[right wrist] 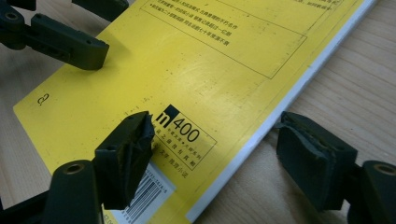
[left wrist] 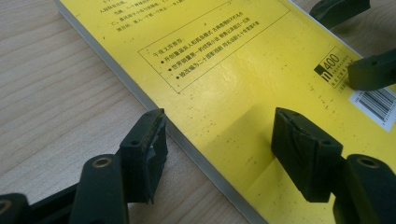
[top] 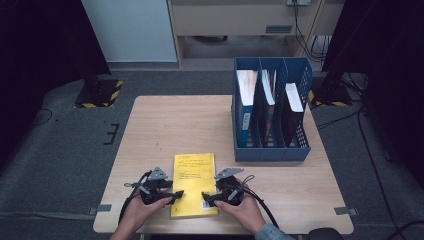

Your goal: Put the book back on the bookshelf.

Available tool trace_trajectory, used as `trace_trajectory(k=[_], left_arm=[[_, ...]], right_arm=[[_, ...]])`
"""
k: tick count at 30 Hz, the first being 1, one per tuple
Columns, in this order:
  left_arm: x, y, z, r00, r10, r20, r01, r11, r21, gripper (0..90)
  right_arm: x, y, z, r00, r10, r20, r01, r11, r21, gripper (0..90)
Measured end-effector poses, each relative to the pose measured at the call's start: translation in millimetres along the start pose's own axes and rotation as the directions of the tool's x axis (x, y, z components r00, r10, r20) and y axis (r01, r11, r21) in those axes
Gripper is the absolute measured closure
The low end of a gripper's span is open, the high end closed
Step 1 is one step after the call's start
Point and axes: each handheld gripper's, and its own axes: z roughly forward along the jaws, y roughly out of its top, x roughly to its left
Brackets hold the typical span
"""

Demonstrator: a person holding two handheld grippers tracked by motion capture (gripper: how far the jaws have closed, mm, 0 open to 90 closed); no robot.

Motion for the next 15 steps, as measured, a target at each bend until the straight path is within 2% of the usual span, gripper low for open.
trace_trajectory(k=[6,10,13,15], left_arm=[[5.4,5.1,4.2,0.9999,0.015,-0.009,-0.015,0.9996,-0.026,38.2],[11.8,7.6,8.6,0.9999,-0.001,0.013,0.001,0.9988,-0.049,39.7],[13.0,8.2,10.1,0.9999,-0.004,0.009,0.004,0.9986,-0.053,39.5],[12.3,8.1,11.8,0.9999,-0.013,0.006,0.014,0.9982,-0.058,36.2]], right_arm=[[1.4,-1.8,0.0,1.0000,0.004,0.006,-0.004,1.000,-0.012,25.8],[3.0,-2.9,-0.5,0.9998,0.013,0.017,-0.013,1.000,-0.017,24.0],[2.7,-3.3,-0.6,0.9998,0.008,0.020,-0.008,1.000,-0.017,23.8],[2.9,-3.6,-0.4,0.9997,0.008,0.022,-0.008,1.000,-0.020,23.7]])
